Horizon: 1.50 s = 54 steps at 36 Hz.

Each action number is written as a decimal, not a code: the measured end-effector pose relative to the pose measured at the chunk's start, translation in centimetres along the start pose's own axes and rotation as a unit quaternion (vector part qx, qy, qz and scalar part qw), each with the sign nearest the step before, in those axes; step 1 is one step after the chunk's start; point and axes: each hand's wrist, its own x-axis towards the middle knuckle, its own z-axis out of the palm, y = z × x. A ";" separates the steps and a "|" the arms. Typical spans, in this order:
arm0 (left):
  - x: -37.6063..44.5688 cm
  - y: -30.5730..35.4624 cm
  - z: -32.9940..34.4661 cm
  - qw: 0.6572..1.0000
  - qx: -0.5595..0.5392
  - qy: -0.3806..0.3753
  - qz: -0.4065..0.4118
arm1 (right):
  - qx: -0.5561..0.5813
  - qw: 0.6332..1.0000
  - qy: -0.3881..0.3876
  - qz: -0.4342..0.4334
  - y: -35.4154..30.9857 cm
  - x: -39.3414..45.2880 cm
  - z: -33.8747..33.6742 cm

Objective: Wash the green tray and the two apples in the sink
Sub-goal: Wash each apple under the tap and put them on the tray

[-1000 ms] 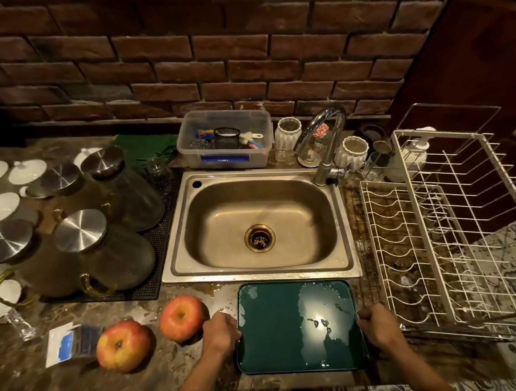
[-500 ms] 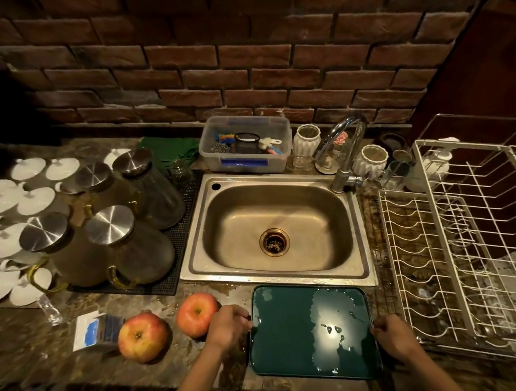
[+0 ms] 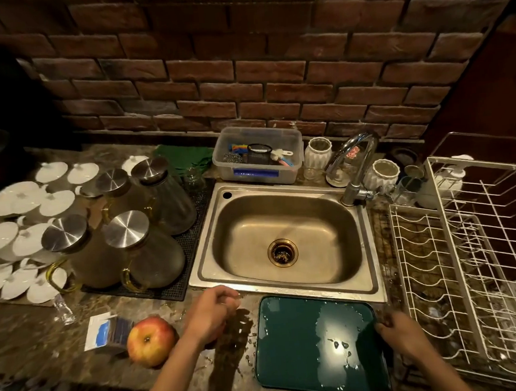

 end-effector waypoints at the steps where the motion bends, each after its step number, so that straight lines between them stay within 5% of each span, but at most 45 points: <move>1: 0.0 0.1 -0.3 1.000 0.005 0.004 -0.001 | -0.005 1.000 0.003 -0.006 -0.1 0.1 -0.1; 11: -0.7 0.4 -3.2 0.996 0.058 0.057 0.041 | 0.055 0.997 0.027 -0.044 -2.8 1.6 -1.5; 21: -1.0 -2.2 -5.0 0.977 0.212 0.012 0.034 | 0.133 0.989 0.029 -0.062 -6.3 3.8 -2.2; 31: 2.1 -5.3 -4.3 0.996 0.024 0.030 -0.077 | 0.170 0.984 0.029 -0.056 -7.4 5.2 -2.4; 37: 2.2 -5.7 -4.2 0.983 -0.116 -0.045 -0.136 | 0.175 0.983 0.017 -0.046 -7.3 5.8 -2.4; 44: 2.9 -6.1 -4.2 0.977 -0.139 -0.068 -0.146 | 0.189 0.981 0.002 -0.036 -7.2 6.6 -2.2; 54: 3.7 -7.0 -2.8 0.997 -0.039 -0.046 -0.046 | 0.223 0.975 -0.003 -0.014 -6.7 7.8 -1.8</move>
